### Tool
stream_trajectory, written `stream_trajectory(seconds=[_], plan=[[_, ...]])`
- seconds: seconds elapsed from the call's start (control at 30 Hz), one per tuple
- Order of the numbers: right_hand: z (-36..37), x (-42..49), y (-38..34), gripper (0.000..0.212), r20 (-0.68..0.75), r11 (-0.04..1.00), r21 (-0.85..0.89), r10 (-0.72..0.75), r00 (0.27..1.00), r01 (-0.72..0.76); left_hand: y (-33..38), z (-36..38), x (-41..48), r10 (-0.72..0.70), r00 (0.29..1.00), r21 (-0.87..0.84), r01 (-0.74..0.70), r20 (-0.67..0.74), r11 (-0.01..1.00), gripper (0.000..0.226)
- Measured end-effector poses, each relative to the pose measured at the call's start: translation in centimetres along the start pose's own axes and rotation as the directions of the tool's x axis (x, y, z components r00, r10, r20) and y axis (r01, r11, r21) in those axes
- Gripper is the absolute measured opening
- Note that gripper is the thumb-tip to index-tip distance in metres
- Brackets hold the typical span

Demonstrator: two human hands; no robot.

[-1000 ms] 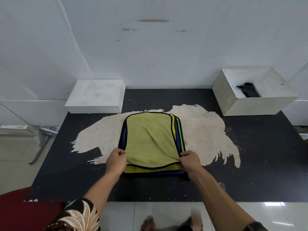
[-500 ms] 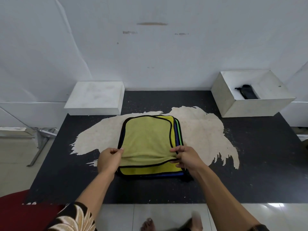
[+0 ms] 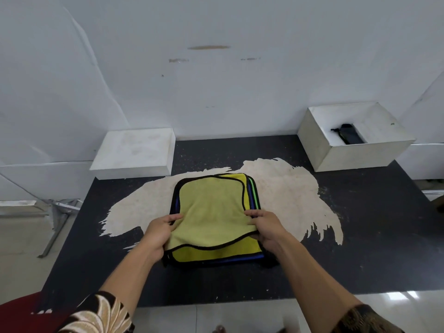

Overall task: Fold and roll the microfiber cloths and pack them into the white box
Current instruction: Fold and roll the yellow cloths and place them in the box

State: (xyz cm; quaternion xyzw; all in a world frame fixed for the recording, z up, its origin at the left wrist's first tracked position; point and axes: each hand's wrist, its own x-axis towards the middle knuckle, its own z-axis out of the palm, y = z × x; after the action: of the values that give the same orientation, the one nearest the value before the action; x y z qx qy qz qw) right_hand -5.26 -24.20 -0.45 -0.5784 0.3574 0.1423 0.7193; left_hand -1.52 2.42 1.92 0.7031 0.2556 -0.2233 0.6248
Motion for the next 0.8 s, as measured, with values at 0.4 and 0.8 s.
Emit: stream_trajectory(seconds=[0.4,0.8], plan=[[-1.6,-1.4,-3.4,0.039,0.123,0.992,-0.121,-0.005,0.992,0.02,1.2,2.2,0.6,0.308,0.929,0.264,-0.251,-0.203,0.931,0.018],[-5.8,-1.7,-6.7,0.039,-0.18,0.949,-0.093,-0.314,0.932,0.302,7.0,7.4,-1.0,0.252,0.959,0.019,-0.256,0.126,0.966,0.04]])
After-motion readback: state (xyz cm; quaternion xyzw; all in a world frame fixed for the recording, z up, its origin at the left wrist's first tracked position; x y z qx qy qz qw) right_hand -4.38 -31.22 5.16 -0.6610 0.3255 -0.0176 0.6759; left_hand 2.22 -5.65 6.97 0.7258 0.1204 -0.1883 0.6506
